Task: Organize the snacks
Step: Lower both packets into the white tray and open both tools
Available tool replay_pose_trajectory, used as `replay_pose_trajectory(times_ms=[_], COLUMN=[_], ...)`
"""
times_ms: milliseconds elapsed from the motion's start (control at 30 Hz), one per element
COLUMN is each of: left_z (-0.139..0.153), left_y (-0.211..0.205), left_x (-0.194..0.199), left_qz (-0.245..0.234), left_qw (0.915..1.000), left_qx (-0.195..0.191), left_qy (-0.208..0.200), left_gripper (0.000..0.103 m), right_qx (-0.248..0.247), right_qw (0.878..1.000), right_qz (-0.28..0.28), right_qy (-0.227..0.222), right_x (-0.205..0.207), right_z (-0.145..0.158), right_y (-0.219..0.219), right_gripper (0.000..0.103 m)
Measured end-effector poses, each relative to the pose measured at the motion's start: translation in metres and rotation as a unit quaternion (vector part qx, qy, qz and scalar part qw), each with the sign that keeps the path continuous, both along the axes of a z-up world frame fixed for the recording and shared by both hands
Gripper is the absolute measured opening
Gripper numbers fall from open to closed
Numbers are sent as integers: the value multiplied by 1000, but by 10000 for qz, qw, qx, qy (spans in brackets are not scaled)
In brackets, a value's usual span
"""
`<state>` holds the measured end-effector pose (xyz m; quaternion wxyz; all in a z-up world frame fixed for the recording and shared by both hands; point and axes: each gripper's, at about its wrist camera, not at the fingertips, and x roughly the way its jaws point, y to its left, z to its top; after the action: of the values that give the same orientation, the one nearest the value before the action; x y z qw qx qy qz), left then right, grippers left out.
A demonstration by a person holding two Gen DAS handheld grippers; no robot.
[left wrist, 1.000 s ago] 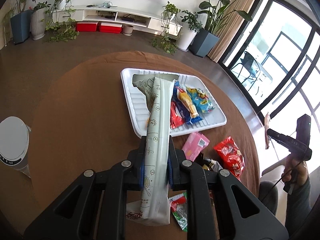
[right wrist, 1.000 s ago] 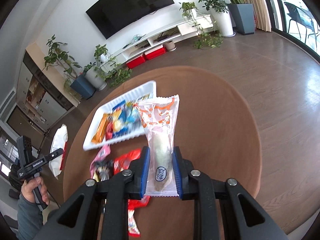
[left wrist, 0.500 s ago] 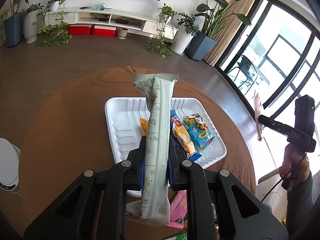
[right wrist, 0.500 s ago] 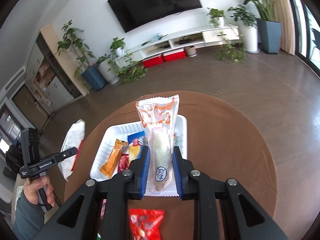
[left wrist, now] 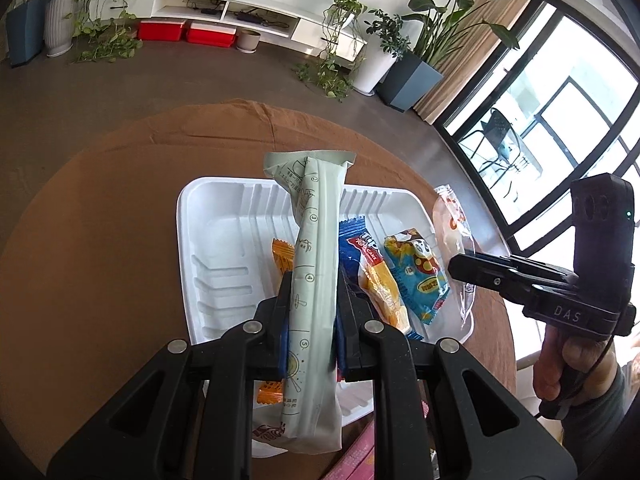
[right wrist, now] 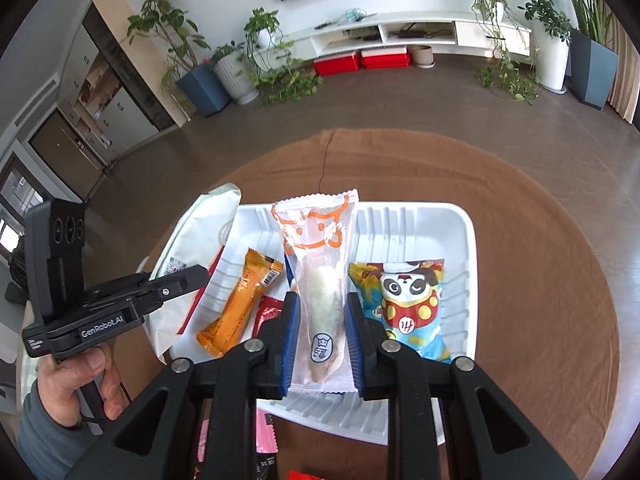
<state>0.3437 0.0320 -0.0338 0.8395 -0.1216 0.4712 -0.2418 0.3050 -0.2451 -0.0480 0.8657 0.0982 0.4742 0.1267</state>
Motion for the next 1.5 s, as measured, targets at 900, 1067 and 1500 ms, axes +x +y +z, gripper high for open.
replay_pose_trajectory(times_ms=[900, 1067, 1500], left_z=[-41, -41, -33], left_y=[-15, -19, -18], left_x=[19, 20, 8], left_qz=[141, 145, 112], left_qw=[9997, 9995, 9996], left_qx=[153, 251, 273], left_qy=[136, 122, -40], left_gripper=[19, 55, 75], right_qx=[-301, -286, -350], right_qw=[9988, 9988, 9992], right_qz=[-22, -31, -41], right_qy=[390, 392, 200], right_x=[23, 22, 12], right_z=[-43, -43, -33], right_y=[15, 14, 11], right_gripper=[27, 30, 58])
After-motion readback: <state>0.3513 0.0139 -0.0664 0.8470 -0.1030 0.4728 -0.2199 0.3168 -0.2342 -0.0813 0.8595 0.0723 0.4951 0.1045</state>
